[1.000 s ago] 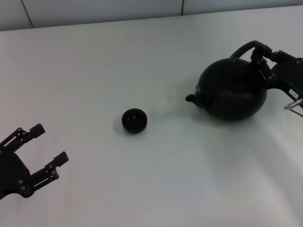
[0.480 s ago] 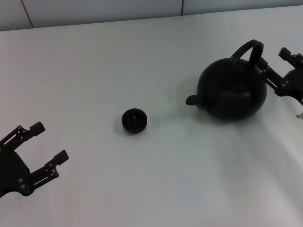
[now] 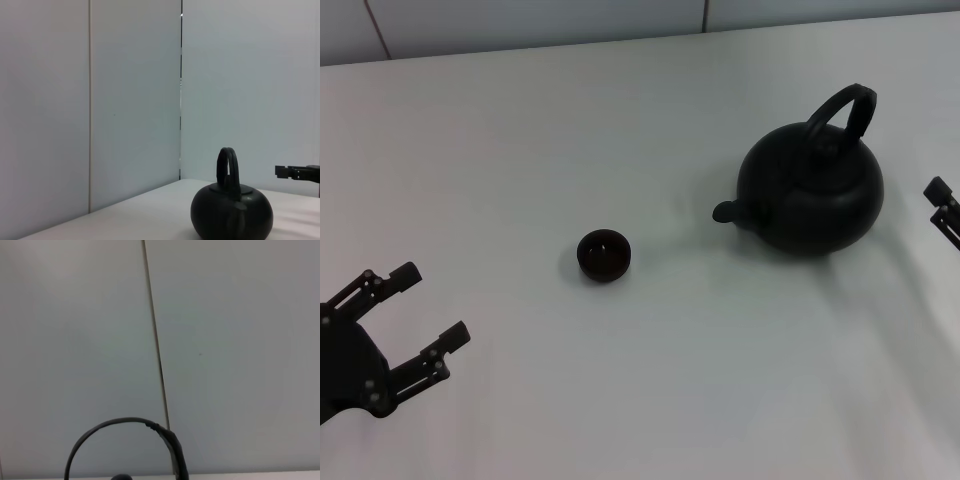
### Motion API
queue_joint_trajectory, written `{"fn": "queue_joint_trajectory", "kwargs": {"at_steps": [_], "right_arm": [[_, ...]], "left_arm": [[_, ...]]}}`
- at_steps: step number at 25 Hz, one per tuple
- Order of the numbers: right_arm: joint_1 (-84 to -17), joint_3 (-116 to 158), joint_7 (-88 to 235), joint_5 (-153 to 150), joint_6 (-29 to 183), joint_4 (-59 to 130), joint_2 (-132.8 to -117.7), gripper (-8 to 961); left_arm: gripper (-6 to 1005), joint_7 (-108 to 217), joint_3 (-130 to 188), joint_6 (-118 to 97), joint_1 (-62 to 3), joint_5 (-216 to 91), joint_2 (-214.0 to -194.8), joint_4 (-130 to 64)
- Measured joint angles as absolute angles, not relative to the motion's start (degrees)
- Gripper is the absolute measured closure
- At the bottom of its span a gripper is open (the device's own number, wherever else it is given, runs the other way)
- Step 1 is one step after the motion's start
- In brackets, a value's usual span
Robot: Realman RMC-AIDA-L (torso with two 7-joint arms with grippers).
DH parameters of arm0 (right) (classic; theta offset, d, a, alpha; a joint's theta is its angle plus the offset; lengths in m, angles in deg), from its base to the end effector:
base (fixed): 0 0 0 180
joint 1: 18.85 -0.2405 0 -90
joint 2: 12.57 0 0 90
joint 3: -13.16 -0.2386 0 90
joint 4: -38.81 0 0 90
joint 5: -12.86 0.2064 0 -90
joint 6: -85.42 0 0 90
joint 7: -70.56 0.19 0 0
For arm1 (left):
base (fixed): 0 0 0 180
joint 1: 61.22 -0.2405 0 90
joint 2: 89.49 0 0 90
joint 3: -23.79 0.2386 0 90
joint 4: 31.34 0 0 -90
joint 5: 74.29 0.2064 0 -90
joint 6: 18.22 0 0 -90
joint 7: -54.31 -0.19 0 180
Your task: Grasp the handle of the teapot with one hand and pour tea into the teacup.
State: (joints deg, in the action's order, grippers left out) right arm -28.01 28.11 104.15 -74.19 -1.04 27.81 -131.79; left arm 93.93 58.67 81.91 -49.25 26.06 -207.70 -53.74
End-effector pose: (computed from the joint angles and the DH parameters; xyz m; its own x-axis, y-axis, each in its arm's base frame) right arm 0.3575 0.2564 0.0209 0.6368 -0.0207 -0.7707 -0.7427 -0.2849 -0.6060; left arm -0.2837 0.2348 -0.0215 0.7286 0.0131 0.6849 0.3901 -0.8298 -0.3991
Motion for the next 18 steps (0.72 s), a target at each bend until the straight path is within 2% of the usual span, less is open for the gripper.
{"fn": "queue_joint_trajectory", "kwargs": {"at_steps": [8, 18], "right_arm": [[-27.1, 28.8, 104.1, -75.9, -4.4, 27.4, -131.50, 260], [-27.3, 28.8, 113.2, -99.9, -16.9, 12.9, -131.03, 260]], "left_arm": [[189, 94.4, 58.9, 81.7, -49.3, 26.2, -207.70, -53.7], [189, 96.8, 61.7, 81.5, -47.3, 30.7, -207.40, -54.9]]}}
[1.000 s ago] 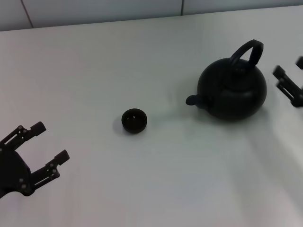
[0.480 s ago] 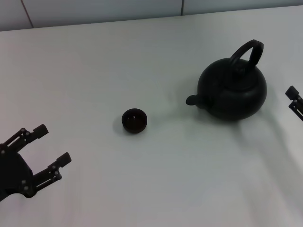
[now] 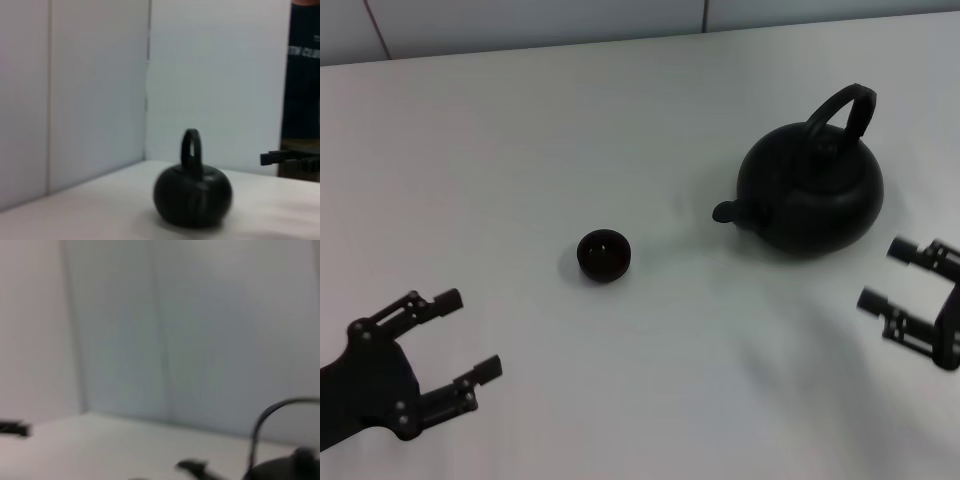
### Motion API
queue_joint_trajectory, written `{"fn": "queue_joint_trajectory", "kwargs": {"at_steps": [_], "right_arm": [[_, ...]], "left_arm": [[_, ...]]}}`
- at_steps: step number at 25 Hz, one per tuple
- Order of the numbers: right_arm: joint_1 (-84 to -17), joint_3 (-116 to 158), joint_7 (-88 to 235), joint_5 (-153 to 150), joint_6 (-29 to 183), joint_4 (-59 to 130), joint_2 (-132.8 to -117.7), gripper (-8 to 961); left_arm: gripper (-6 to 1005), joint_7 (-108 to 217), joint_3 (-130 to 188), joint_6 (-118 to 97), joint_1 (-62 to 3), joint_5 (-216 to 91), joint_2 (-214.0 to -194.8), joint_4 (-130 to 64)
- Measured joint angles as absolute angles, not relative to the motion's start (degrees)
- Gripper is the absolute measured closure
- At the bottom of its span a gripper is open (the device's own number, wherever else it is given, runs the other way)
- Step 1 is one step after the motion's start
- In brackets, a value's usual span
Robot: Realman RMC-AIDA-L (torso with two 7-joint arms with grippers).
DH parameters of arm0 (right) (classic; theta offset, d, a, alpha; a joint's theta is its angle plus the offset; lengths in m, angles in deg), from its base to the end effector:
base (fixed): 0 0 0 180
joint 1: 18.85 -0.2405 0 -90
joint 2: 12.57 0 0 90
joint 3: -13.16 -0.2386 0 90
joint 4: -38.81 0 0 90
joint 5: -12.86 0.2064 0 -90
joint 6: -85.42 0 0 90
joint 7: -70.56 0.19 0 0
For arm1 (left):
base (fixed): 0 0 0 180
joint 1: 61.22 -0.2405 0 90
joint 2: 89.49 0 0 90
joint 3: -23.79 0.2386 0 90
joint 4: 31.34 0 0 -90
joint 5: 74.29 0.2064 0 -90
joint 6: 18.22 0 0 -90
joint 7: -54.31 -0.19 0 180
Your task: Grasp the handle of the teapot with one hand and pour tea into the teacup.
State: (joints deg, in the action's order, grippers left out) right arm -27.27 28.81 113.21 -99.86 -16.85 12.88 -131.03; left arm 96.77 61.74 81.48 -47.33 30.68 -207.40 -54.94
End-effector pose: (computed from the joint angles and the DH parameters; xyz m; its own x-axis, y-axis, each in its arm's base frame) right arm 0.3221 0.2166 0.0070 0.7291 -0.0888 -0.6787 -0.5213 -0.7147 -0.4664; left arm -0.2789 0.2321 -0.0356 0.7613 0.0686 0.6447 0.3356 -0.8925 -0.3013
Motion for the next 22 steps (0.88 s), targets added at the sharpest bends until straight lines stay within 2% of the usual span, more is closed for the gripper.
{"fn": "queue_joint_trajectory", "kwargs": {"at_steps": [15, 16, 22], "right_arm": [[-30.8, 28.8, 119.3, -112.8, -18.8, 2.4, -130.99, 260], [-31.5, 28.8, 120.4, -113.8, -19.1, 1.4, -130.91, 260], [-33.4, 28.8, 123.4, -116.2, -21.0, -2.7, -130.81, 260]], "left_arm": [[189, 105.7, 61.8, 79.9, -42.6, 39.2, -206.46, -61.9], [189, 107.5, 61.8, 79.9, -41.5, 40.4, -205.81, -62.5], [189, 111.1, 61.8, 79.8, -38.7, 43.6, -204.64, -62.9]]}}
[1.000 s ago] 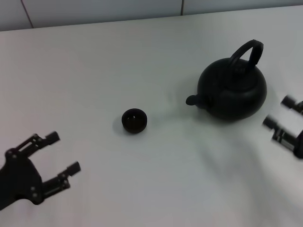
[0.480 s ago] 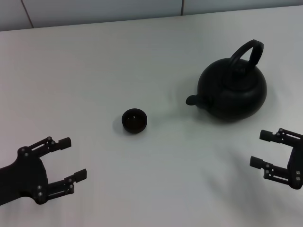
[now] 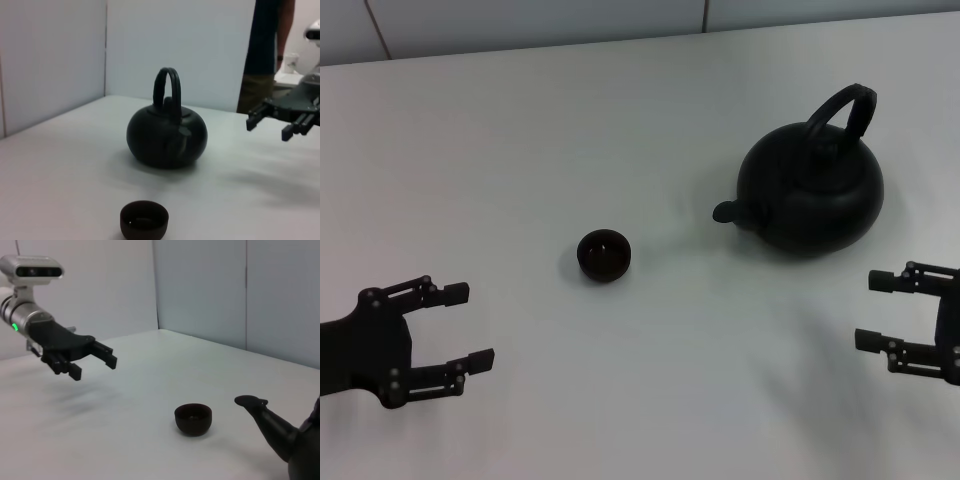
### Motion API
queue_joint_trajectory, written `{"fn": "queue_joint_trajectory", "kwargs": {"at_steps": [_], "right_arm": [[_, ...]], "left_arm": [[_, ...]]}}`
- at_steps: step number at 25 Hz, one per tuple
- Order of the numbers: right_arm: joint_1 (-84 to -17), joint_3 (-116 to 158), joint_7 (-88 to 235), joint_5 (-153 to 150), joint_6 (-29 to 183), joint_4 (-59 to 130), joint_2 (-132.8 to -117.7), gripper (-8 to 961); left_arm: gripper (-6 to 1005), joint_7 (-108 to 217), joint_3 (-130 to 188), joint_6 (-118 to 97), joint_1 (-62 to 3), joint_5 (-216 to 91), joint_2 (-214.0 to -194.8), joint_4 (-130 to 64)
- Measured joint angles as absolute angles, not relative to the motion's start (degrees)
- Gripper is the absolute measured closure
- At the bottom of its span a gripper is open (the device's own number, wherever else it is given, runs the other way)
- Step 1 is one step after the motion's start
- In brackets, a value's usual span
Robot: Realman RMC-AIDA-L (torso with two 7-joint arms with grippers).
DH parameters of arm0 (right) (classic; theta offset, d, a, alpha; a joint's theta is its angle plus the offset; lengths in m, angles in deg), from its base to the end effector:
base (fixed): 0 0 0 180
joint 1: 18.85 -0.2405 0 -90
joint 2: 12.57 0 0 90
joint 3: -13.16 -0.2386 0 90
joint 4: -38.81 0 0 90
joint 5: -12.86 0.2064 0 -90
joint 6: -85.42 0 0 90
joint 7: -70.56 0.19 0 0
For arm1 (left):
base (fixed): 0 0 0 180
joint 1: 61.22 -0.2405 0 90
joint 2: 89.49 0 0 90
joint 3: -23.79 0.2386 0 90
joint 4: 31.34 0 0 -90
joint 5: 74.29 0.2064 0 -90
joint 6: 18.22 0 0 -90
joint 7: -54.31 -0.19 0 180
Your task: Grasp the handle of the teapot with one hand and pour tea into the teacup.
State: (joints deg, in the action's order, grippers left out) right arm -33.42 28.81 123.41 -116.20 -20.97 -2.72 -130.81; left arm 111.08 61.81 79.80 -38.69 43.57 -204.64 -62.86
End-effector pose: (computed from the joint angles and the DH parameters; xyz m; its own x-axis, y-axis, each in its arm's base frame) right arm 0.3198 0.2282 0.0168 0.8562 -0.1900 -0.4805 -0.3806 -0.8609 -0.3377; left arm -0.2771 0.2696 -0.0247 0.8738 0.1648 0.4576 0.2657 -0.9498 -0.1653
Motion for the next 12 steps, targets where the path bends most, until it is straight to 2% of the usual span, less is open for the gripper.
{"fn": "queue_joint_trajectory", "kwargs": {"at_steps": [12], "right_arm": [[-35.5, 28.8, 124.2, -118.3, -21.3, -4.0, -130.72, 260]], "left_arm": [[189, 113.6, 61.8, 80.4, -37.9, 44.9, -204.65, -64.6]]}}
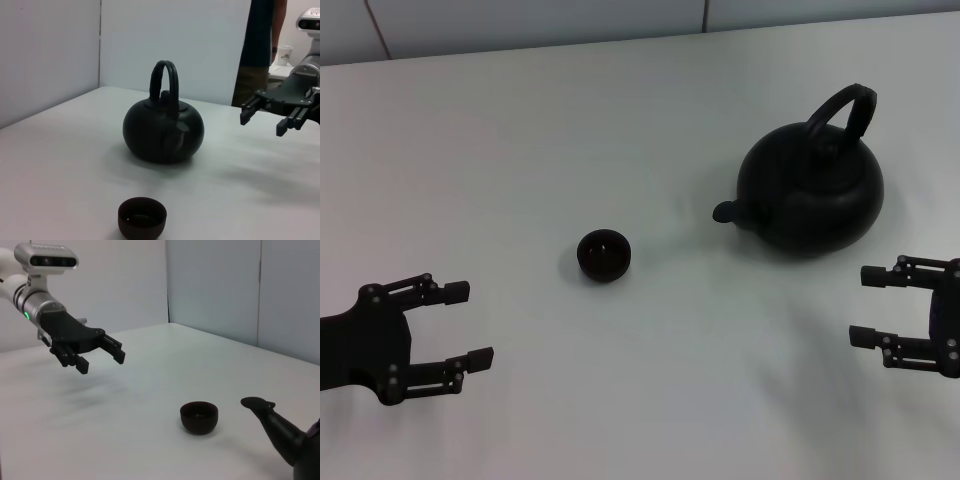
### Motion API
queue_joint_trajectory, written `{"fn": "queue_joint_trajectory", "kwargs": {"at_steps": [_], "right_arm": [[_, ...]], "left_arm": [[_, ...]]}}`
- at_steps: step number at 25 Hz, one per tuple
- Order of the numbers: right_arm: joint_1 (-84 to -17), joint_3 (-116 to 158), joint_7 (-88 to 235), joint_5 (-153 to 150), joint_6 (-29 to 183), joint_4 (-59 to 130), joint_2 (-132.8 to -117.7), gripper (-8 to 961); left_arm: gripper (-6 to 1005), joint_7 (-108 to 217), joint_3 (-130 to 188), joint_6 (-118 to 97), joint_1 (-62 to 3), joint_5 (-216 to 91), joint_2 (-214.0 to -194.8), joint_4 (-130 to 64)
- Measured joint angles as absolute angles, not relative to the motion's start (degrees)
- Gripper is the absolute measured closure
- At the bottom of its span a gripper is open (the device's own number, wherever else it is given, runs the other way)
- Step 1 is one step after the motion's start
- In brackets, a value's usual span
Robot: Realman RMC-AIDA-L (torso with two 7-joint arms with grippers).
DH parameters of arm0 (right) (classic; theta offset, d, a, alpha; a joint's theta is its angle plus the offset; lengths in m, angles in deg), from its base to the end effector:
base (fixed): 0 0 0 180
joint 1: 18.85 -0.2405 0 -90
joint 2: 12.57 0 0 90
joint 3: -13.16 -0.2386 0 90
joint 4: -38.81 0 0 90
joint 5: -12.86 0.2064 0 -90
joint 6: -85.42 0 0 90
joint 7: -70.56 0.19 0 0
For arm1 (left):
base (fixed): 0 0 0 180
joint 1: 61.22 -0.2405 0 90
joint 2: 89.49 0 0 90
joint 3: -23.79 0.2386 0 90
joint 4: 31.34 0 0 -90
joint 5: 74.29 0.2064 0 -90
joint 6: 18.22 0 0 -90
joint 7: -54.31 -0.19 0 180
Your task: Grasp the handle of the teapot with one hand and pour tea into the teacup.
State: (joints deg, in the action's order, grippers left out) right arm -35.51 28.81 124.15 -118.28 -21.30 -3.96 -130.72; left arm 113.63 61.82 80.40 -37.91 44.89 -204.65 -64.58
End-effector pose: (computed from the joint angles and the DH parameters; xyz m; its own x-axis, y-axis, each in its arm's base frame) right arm 0.3152 0.2363 0.0173 0.8735 -0.1813 -0.4517 -0.3488 -0.8804 -0.3212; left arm -0.2745 0.2730 -0.0221 0.8801 0.1799 0.4393 0.2674 -0.9525 -0.1458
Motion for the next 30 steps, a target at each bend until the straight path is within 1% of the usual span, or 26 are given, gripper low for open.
{"fn": "queue_joint_trajectory", "kwargs": {"at_steps": [11, 17, 30], "right_arm": [[-36.2, 28.8, 124.0, -118.6, -21.0, -3.7, -130.69, 260], [-36.7, 28.8, 123.8, -118.7, -20.9, -3.6, -131.07, 260], [-37.1, 30.4, 123.8, -118.8, -20.9, -2.9, -131.38, 260]], "left_arm": [[189, 113.9, 61.6, 80.7, -37.8, 44.9, -204.62, -64.6], [189, 113.9, 61.7, 80.7, -37.6, 44.9, -204.72, -64.6], [189, 114.3, 61.9, 80.7, -36.9, 44.9, -204.80, -64.6]]}}
